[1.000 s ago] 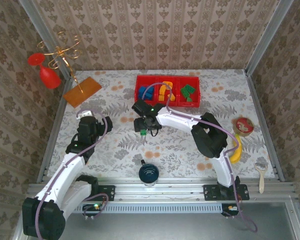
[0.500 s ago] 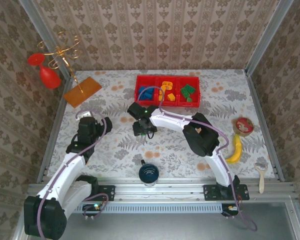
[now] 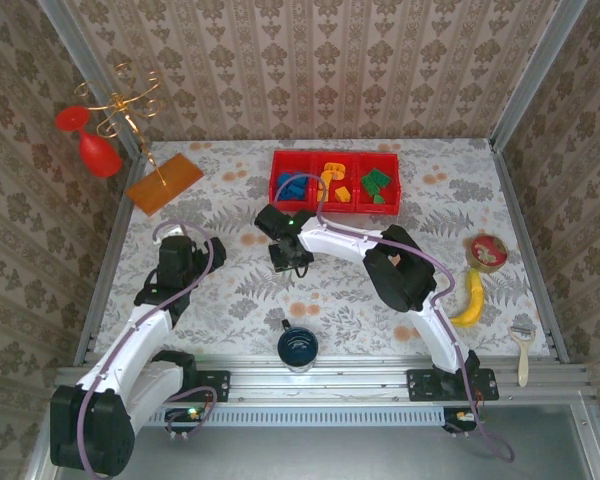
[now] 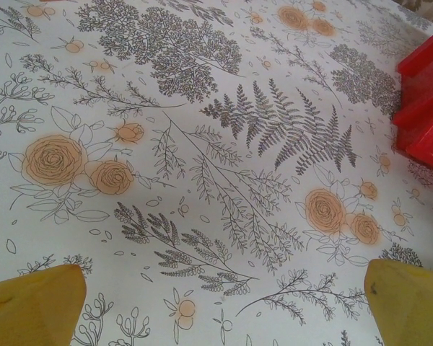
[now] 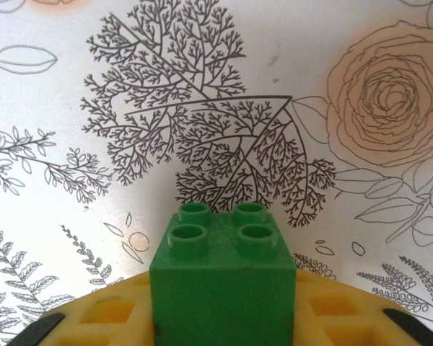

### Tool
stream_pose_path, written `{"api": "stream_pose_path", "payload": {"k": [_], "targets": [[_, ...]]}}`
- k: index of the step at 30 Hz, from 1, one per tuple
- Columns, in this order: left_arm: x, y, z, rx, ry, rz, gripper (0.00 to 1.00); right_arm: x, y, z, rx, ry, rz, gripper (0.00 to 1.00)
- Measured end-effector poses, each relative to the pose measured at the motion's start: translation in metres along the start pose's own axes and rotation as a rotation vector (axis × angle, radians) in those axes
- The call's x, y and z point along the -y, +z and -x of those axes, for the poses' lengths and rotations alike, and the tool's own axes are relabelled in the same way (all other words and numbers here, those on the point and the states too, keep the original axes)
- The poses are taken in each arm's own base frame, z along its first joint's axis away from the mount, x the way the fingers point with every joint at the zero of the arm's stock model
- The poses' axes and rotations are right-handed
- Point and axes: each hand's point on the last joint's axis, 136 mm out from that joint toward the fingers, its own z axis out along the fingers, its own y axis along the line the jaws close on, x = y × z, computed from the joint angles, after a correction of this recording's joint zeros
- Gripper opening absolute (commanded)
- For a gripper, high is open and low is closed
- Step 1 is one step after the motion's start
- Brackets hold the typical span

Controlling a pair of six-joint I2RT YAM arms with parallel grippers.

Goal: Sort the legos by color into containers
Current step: Pick up the lego from the center of the table, then place the lego in the container.

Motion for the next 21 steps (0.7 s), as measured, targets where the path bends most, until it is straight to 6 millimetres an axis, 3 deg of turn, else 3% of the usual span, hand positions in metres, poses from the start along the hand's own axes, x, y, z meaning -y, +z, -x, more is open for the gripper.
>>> {"api": "stream_pose_path", "payload": {"k": [5, 11, 21], "targets": [[0.000, 0.000, 0.000, 0.000, 0.000, 0.000, 1.00, 0.013, -0.002, 0.000, 0.008, 0.021, -0.001, 0.16], [0.000, 0.000, 0.000, -0.001, 0.000, 0.000, 1.00, 0.062, -0.019, -0.005, 0.004, 0.093, -0.044, 0.12], [-0.001, 0.000, 0.000, -0.001, -0.003, 0.001, 1.00, 0.152, -0.103, 0.029, 0.199, 0.256, -0.087, 0.11]]}}
